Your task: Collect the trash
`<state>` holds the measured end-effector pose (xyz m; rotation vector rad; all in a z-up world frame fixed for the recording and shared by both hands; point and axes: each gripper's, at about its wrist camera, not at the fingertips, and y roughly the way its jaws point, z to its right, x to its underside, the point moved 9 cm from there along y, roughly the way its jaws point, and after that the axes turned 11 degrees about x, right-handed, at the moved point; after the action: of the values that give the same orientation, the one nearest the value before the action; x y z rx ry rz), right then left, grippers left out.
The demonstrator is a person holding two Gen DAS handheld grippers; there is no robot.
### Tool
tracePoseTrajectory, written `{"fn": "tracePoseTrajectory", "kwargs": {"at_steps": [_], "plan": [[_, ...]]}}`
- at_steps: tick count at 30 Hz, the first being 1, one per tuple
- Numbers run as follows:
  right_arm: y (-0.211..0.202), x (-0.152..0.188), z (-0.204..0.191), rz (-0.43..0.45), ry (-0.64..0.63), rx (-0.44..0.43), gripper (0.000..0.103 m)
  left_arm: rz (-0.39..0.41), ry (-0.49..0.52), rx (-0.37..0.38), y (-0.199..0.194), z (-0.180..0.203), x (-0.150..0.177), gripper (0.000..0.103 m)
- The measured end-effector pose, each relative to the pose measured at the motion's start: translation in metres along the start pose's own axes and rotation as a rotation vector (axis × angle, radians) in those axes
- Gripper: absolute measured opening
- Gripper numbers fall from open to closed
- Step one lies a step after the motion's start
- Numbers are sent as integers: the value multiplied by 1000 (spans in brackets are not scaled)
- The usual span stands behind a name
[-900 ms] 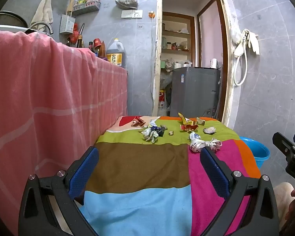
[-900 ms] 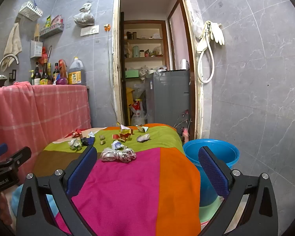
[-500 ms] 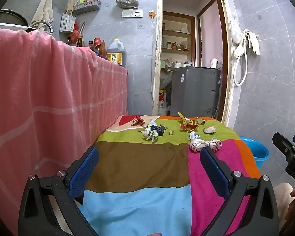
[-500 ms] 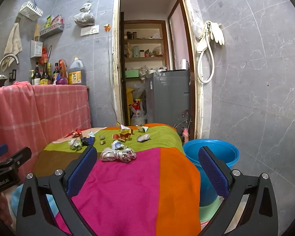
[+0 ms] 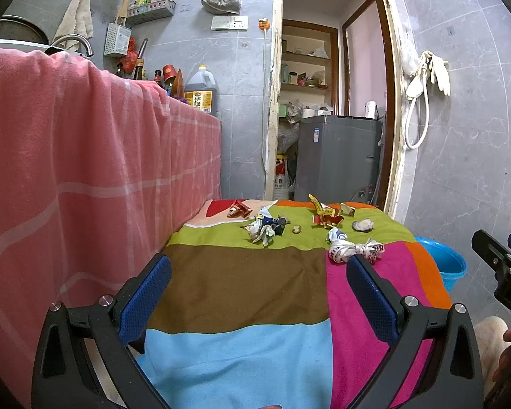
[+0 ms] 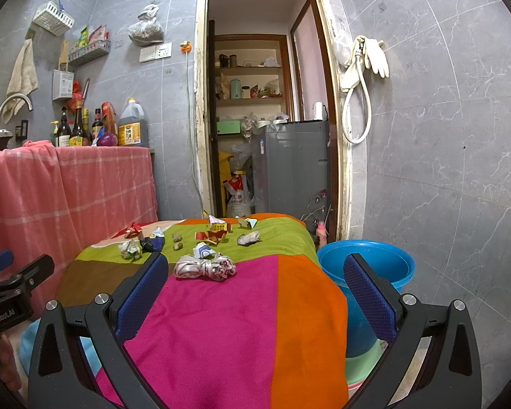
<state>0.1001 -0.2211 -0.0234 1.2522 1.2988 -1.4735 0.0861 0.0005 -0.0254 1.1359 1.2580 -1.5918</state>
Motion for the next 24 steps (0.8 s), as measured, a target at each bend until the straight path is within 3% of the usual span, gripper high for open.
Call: {"fn": "tracePoseTrajectory", "kwargs": {"at_steps": [24], "plan": [[-1, -1, 0, 0, 1, 0, 103, -2, 0, 2, -5, 0, 2, 101]]}}
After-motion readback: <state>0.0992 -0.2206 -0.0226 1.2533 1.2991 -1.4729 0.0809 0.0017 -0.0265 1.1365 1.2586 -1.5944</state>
